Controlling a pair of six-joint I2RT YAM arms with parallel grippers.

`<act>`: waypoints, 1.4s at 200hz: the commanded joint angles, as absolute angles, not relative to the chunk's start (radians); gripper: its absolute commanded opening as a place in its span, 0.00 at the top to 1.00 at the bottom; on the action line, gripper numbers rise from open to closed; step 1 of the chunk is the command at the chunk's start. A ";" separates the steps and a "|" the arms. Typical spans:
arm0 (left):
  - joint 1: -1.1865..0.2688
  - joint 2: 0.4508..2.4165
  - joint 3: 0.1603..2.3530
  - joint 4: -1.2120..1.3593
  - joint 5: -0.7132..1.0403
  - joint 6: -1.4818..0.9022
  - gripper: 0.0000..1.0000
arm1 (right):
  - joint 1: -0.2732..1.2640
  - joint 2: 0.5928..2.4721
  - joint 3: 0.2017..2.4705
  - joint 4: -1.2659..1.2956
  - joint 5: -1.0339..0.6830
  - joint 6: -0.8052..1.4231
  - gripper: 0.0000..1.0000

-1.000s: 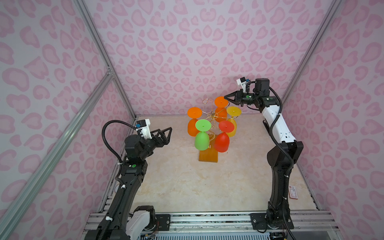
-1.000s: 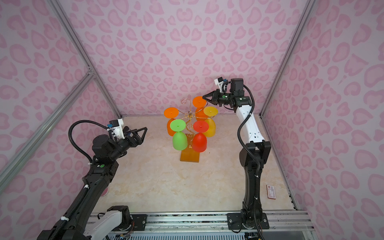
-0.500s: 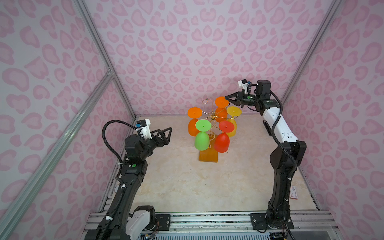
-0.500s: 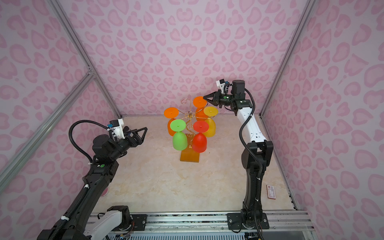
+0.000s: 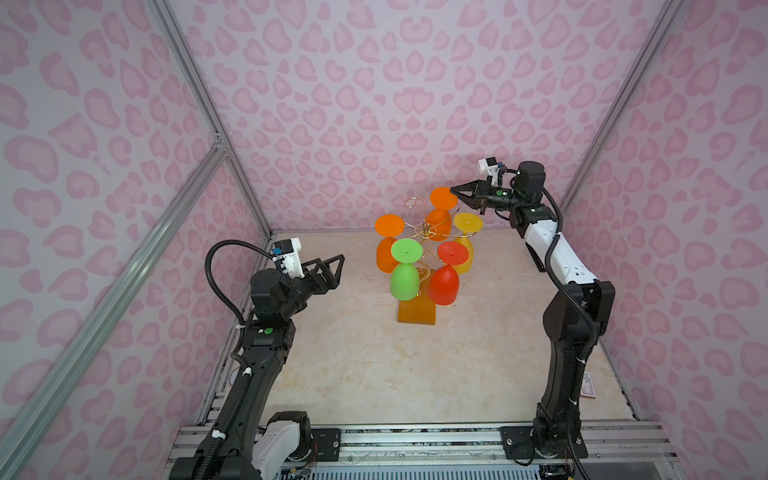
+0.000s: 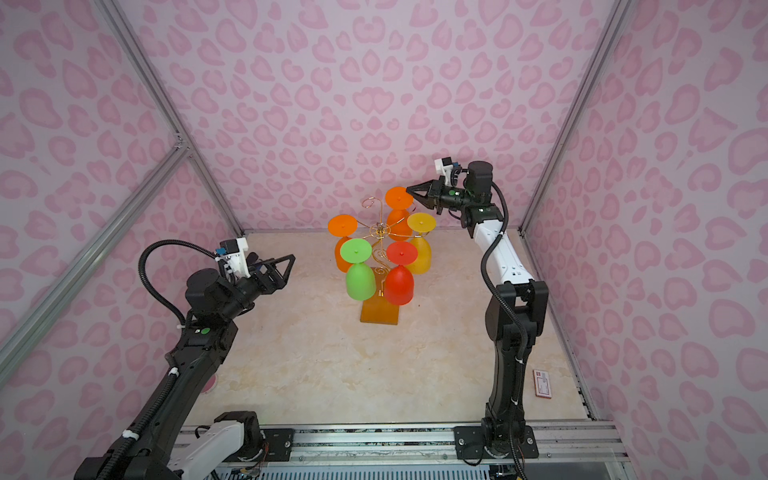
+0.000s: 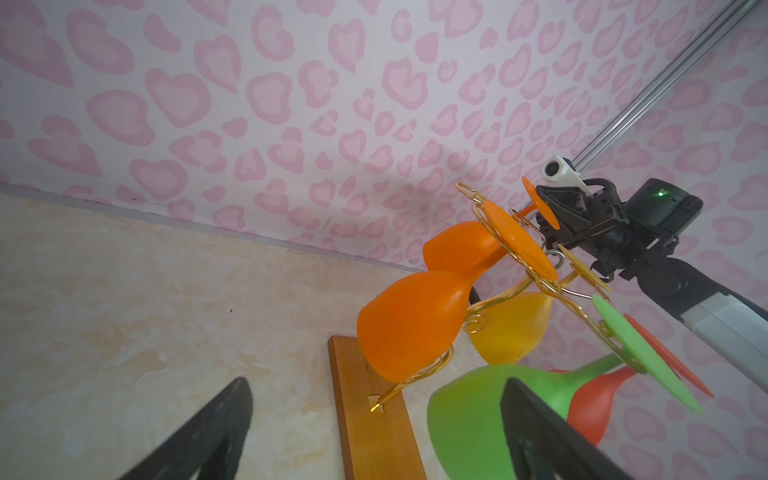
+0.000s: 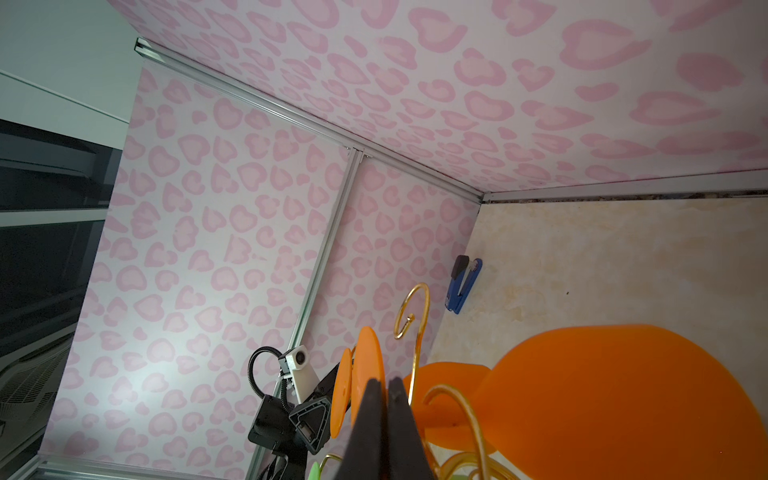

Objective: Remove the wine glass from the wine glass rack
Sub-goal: 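Lift the orange glass upward and away from the rack with the right gripper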

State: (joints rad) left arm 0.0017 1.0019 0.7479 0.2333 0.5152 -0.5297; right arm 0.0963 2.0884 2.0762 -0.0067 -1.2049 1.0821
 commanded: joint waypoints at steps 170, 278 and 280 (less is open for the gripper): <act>0.003 0.996 0.749 0.250 0.519 -0.515 0.05 | 0.066 2.008 2.046 -0.250 -1.152 0.881 1.00; 0.002 0.996 0.745 0.252 0.517 -0.516 0.05 | 0.076 1.963 2.002 -0.246 -1.156 0.873 1.00; 0.003 0.996 0.744 0.252 0.518 -0.516 0.05 | 0.078 1.963 2.002 -0.247 -1.157 0.873 1.00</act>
State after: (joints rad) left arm 0.0017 1.0019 0.7479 0.2333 0.5156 -0.5262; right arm 0.0666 1.9671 2.0029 -0.2600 -1.1450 0.8867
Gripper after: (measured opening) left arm 0.952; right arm 0.049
